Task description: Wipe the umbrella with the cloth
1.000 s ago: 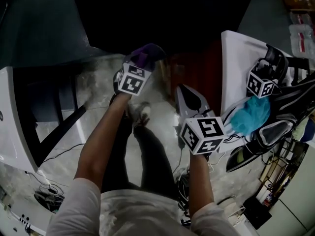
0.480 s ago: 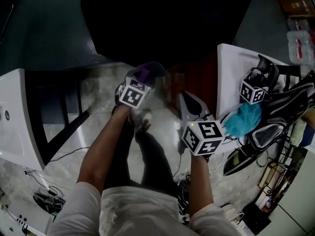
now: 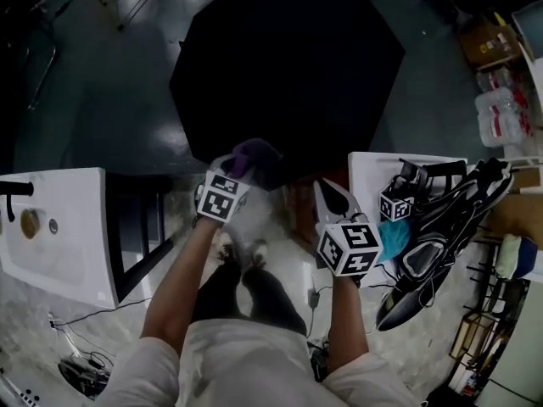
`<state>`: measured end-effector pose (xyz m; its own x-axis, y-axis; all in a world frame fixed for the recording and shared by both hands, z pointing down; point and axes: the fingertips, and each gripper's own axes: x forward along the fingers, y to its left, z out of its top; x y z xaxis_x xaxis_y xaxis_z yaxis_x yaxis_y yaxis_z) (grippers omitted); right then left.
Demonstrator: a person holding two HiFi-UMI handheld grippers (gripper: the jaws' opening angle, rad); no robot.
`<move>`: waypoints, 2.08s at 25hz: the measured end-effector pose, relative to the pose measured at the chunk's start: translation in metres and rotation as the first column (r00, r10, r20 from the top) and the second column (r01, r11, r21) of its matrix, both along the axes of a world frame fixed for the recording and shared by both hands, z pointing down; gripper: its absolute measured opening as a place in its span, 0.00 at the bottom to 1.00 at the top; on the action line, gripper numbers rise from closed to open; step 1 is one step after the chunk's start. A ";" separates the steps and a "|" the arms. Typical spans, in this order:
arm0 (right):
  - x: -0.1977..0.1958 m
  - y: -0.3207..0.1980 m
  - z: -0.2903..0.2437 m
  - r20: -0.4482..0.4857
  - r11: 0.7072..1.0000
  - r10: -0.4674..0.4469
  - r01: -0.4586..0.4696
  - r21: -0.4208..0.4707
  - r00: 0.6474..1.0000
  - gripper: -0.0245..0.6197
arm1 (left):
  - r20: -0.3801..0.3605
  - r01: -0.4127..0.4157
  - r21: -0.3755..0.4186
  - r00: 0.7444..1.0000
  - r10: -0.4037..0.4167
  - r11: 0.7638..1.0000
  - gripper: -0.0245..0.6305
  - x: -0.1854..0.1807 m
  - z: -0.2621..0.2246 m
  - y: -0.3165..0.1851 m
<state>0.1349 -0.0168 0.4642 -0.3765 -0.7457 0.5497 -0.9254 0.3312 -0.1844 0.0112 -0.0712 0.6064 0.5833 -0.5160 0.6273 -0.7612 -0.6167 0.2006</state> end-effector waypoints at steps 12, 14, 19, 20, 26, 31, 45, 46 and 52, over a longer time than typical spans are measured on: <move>-0.003 -0.081 -0.021 -0.006 0.998 -0.045 0.045 0.040 0.999 0.05 | 0.001 0.079 0.111 0.997 -0.080 0.991 0.24 -0.021 -0.069 -0.138; 0.004 -0.095 -0.014 0.007 0.999 -0.047 0.047 0.023 0.999 0.05 | 0.021 0.089 0.125 0.995 -0.093 0.988 0.24 -0.016 -0.071 -0.167; 0.024 -0.132 0.003 0.044 0.999 -0.051 0.051 -0.015 0.998 0.05 | 0.093 0.102 0.190 0.988 -0.121 0.977 0.24 0.005 -0.074 -0.250; 0.026 -0.138 0.006 0.049 0.998 -0.050 0.052 -0.025 0.998 0.05 | 0.094 0.110 0.194 0.987 -0.130 0.975 0.24 0.008 -0.074 -0.265; 0.035 -0.158 0.021 0.077 0.995 -0.082 0.086 -0.048 0.994 0.05 | 0.079 0.169 0.194 0.979 -0.187 0.966 0.24 0.016 -0.062 -0.336; 0.044 -0.170 0.031 0.082 0.995 -0.072 0.078 -0.061 0.994 0.05 | 0.066 0.157 0.174 0.983 -0.170 0.972 0.24 0.033 -0.053 -0.346; 0.041 -0.143 0.028 0.042 0.998 -0.044 0.046 -0.046 0.998 0.05 | 0.068 0.026 0.173 0.997 -0.039 0.985 0.24 0.063 -0.043 -0.274; 0.040 -0.138 0.028 0.043 0.998 -0.033 0.035 -0.045 0.999 0.05 | 0.072 0.015 0.173 0.997 -0.028 0.985 0.24 0.064 -0.042 -0.268; 0.033 -0.095 0.036 0.028 0.998 0.031 -0.030 -0.057 0.999 0.05 | 0.099 -0.066 0.157 0.994 0.051 0.985 0.24 0.072 -0.027 -0.225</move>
